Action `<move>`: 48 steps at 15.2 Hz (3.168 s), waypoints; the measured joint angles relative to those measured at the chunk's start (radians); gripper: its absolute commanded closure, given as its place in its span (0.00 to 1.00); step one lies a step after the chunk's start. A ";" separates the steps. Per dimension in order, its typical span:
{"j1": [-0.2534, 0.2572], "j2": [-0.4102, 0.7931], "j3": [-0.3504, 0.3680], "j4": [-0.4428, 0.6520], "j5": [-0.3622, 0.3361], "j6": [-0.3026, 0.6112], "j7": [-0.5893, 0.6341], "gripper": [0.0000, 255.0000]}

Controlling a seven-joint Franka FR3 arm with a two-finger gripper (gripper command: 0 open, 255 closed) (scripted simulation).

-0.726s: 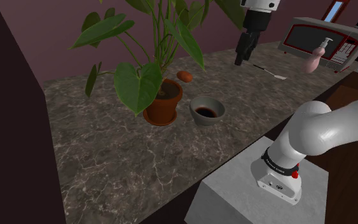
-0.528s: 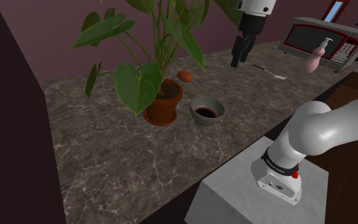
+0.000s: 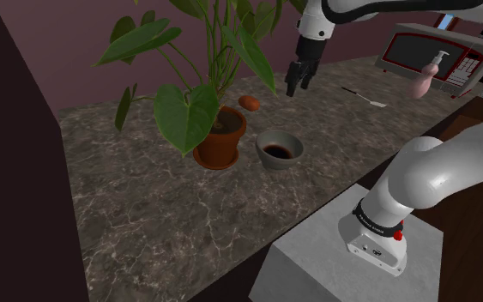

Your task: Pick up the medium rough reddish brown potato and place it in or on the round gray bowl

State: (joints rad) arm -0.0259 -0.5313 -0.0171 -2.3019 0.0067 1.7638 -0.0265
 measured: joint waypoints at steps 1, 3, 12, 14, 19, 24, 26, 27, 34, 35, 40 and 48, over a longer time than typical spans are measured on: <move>-0.005 0.029 -0.001 -0.002 -0.005 0.036 0.004 0.00; -0.014 0.090 -0.006 0.012 -0.017 0.094 0.008 0.00; -0.050 0.380 -0.023 0.117 -0.062 0.324 0.051 0.00; -0.059 0.439 -0.030 0.158 -0.072 0.353 0.057 0.00; -0.076 0.618 -0.047 0.277 -0.092 0.439 0.079 0.00; -0.093 0.790 -0.065 0.428 -0.103 0.486 0.097 0.00; -0.098 0.832 -0.069 0.455 -0.102 0.505 0.096 0.00; -0.099 0.841 -0.070 0.455 -0.103 0.515 0.097 0.00; -0.105 0.892 -0.071 0.450 -0.102 0.571 0.097 0.00; -0.105 0.893 -0.071 0.450 -0.102 0.572 0.097 0.00; -0.105 0.893 -0.071 0.450 -0.101 0.574 0.097 1.00; -0.105 0.893 -0.071 0.449 -0.101 0.573 0.097 1.00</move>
State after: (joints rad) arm -0.1306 0.3619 -0.0886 -1.8525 -0.0948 2.3372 0.0702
